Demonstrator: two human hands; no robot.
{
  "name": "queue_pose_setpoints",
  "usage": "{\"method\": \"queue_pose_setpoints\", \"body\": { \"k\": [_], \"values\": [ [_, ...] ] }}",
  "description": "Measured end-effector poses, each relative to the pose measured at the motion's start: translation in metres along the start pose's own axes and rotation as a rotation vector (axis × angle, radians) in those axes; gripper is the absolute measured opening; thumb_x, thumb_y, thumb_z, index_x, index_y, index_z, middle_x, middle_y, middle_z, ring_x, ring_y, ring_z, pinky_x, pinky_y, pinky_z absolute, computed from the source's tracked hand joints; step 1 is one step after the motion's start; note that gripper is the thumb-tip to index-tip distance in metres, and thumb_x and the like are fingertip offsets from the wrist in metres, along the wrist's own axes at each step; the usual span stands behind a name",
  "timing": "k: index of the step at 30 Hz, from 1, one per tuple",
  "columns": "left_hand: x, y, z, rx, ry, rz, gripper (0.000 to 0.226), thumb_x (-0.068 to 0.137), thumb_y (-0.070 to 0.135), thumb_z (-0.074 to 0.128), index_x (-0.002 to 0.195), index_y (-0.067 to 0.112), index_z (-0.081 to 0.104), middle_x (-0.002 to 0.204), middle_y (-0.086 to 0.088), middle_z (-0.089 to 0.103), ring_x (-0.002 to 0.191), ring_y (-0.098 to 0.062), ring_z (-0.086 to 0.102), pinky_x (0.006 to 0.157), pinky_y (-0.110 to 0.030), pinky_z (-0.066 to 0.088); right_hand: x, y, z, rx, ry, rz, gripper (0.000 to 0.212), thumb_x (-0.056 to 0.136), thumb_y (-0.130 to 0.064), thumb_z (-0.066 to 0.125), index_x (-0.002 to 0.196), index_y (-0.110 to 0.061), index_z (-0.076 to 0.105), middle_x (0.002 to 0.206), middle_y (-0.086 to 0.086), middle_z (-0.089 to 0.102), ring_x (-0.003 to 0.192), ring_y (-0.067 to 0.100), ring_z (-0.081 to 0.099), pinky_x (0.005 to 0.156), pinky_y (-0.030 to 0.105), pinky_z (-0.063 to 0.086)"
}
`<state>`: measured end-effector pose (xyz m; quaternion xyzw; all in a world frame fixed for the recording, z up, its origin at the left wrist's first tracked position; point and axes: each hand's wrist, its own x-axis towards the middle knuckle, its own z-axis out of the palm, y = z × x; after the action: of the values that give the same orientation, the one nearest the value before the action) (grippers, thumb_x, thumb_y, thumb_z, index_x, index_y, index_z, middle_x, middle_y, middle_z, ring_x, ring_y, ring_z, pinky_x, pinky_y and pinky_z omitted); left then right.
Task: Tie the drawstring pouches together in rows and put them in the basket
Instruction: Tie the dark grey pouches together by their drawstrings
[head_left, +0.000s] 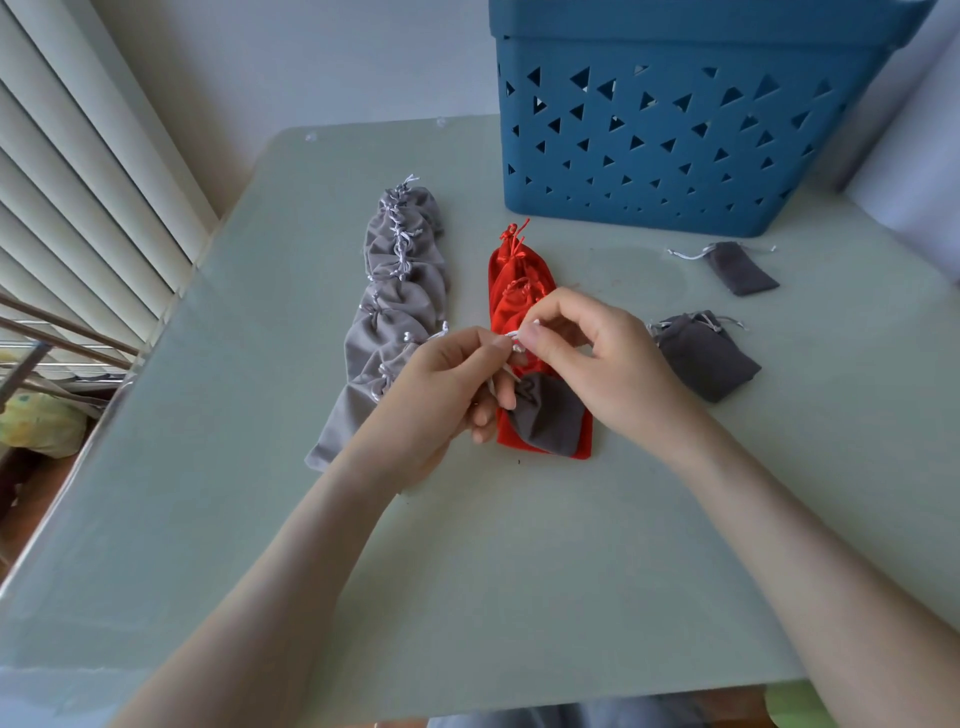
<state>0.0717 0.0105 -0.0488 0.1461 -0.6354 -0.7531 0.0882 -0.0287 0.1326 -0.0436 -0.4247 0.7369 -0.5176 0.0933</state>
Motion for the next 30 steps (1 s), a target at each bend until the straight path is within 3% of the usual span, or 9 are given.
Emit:
{"method": "queue_pose_setpoints", "body": {
  "k": [5,10,15,19,22,26,30],
  "values": [
    [-0.0027,-0.0004,0.0013,0.106,-0.122,-0.025,0.023,0.099,0.019,0.046,0.085,0.006,0.058,0.054,-0.003,0.054,0.04,-0.008,0.037,0.039,-0.019,0.035,0.0005,-0.0003,0.0004,0.054,-0.008,0.025,0.012,0.093,-0.019,0.06,0.084,-0.011,0.063,0.074,-0.004,0.066,0.07,0.007,0.06,0.074,0.021,0.046],
    [-0.0015,0.0017,0.001,0.033,-0.01,-0.015,0.025,0.1,0.014,0.044,0.077,0.006,0.052,0.054,-0.003,0.055,0.039,-0.009,0.037,0.038,-0.019,0.034,-0.0001,-0.0008,0.0006,0.084,-0.092,0.058,0.003,0.087,-0.014,0.067,0.09,-0.014,0.065,0.083,-0.003,0.07,0.079,0.004,0.063,0.077,0.012,0.044],
    [-0.0008,0.0007,0.0028,-0.006,0.039,-0.019,0.026,0.1,0.011,0.041,0.077,0.004,0.05,0.052,-0.003,0.055,0.037,-0.009,0.037,0.038,-0.019,0.033,-0.0017,-0.0004,0.0019,-0.057,-0.043,-0.004,0.004,0.089,-0.014,0.065,0.085,-0.014,0.063,0.08,-0.008,0.067,0.078,0.003,0.061,0.074,0.011,0.042],
    [0.0015,-0.0001,0.0007,0.0,0.115,0.003,0.023,0.099,0.009,0.044,0.077,0.006,0.053,0.056,-0.001,0.058,0.041,-0.008,0.037,0.037,-0.018,0.03,-0.002,0.0008,0.002,-0.034,-0.02,-0.035,0.009,0.094,-0.016,0.058,0.085,-0.014,0.059,0.079,-0.005,0.065,0.079,0.009,0.061,0.079,0.026,0.046],
    [0.0017,0.0002,-0.0013,-0.01,0.077,0.047,0.021,0.099,0.011,0.045,0.081,0.008,0.054,0.06,0.002,0.057,0.045,-0.007,0.036,0.038,-0.016,0.028,0.0,0.0025,0.0022,0.059,-0.074,0.015,0.012,0.095,-0.023,0.056,0.092,-0.011,0.055,0.079,-0.003,0.068,0.08,0.012,0.063,0.083,0.034,0.046],
    [0.0023,-0.0017,-0.002,-0.006,0.04,0.112,0.019,0.097,0.012,0.047,0.081,0.008,0.056,0.06,0.004,0.054,0.048,-0.007,0.036,0.042,-0.016,0.03,0.0015,0.0044,0.0037,0.159,-0.22,0.095,0.011,0.093,-0.02,0.06,0.099,-0.013,0.055,0.078,-0.013,0.069,0.082,0.003,0.062,0.088,0.026,0.045],
    [0.0059,-0.0052,-0.0057,-0.013,0.088,0.181,0.017,0.094,0.012,0.053,0.08,0.012,0.061,0.063,0.004,0.057,0.054,-0.007,0.043,0.051,-0.015,0.036,0.0038,0.0053,-0.0003,0.328,-0.254,0.195,0.011,0.092,-0.01,0.059,0.099,-0.004,0.065,0.089,-0.002,0.069,0.086,0.006,0.061,0.086,0.02,0.045]
  ]
}}
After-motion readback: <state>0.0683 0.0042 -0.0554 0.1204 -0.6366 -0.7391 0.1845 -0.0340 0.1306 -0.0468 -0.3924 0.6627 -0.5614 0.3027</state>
